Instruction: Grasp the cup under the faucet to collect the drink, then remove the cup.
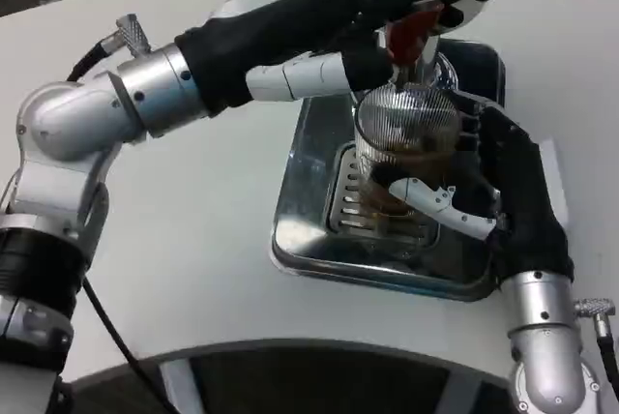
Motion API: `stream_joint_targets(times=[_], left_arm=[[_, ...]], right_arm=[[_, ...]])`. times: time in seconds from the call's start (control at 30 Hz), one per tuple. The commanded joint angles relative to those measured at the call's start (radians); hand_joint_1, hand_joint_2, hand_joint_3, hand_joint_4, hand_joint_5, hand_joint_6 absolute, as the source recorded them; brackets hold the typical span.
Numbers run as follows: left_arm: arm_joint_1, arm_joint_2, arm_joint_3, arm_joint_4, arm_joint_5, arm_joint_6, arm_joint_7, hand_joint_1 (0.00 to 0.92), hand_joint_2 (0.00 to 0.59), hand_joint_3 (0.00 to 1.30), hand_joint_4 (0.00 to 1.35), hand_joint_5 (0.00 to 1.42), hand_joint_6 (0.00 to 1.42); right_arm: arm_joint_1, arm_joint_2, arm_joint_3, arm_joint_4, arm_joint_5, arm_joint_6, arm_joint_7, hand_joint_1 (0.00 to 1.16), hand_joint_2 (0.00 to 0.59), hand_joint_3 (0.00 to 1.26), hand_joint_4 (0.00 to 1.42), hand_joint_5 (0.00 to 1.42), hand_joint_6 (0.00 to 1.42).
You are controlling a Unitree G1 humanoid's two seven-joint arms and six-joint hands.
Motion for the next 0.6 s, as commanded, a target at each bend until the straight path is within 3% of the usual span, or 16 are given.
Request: stream_joint_targets(times=[0.03,0.6], left_arm=[[0.089,0.026,-0.006,0.029,0.044,0.109,-0.028,0.0,0.033,0.17,0.02,0.12,0.05],[0.14,0.047,0.034,-0.076,0.01,0.198,-0.026,0.0,0.049,0.12,0.0,0.07,0.04]], right_arm=[[0.037,0.001,-0.003,-0.011,-0.007,-0.007,-0.011,0.93,0.153,0.55,0.64,0.72,0.6],[0.076,0.011,0.004,-0.074,-0.025,0.002,-0.014,0.98,0.125,0.72,0.79,1.02,0.98]])
